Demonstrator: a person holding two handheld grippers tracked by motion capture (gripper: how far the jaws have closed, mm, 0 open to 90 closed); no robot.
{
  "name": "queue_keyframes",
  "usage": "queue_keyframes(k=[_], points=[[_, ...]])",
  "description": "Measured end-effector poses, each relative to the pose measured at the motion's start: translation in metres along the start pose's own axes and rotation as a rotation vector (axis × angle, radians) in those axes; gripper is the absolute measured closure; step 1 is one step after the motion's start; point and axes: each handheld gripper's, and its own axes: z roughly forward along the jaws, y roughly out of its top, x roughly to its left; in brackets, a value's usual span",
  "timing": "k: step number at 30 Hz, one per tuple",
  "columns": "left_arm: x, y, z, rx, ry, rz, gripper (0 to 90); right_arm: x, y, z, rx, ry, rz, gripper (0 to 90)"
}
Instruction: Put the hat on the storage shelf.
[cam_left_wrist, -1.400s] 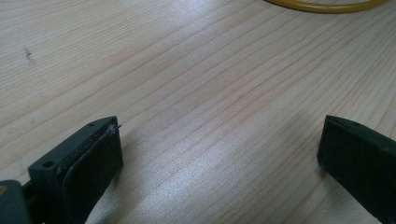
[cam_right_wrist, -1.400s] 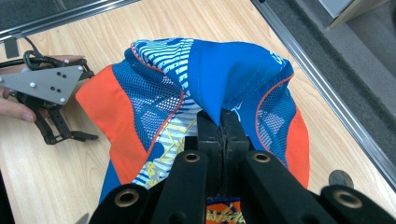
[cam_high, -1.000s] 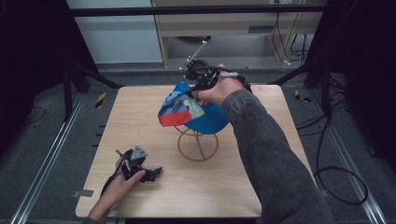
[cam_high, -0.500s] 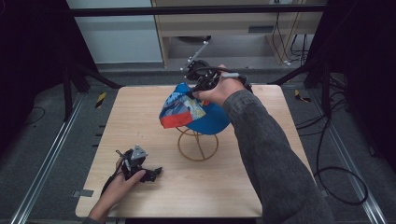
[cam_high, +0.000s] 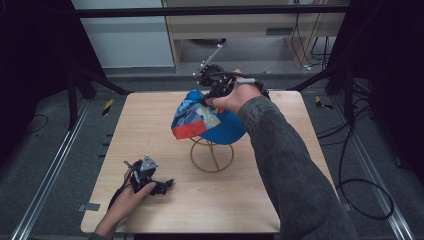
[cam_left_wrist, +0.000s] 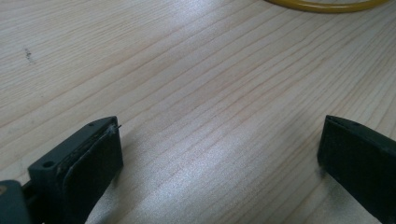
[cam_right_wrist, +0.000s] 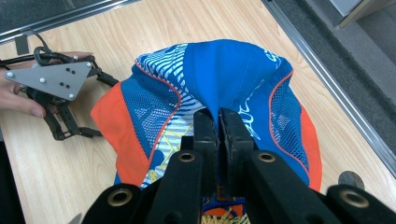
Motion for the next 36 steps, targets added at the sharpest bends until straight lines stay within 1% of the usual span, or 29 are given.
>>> queue_keyframes(k=[4,13,20,24,36], points=[[0.0,0.0,0.0,0.0,0.0,0.0,0.0,0.0,-0.001,-0.001,-0.001,0.0,0.001,85.3],[0.0,0.0,0.0,0.0,0.0,0.0,0.0,0.001,-0.002,-0.002,-0.014,0.001,0.008,79.2],[0.0,0.0,0.0,0.0,0.0,0.0,0.0,0.002,-0.003,-0.005,-0.025,0.001,0.02,71.5],[0.0,0.0,0.0,0.0,0.0,0.0,0.0,0.004,-0.003,-0.008,-0.032,0.002,0.017,68.0],[0.0,0.0,0.0,0.0,0.0,0.0,0.0,0.005,-0.005,-0.015,-0.052,0.004,0.021,63.4]])
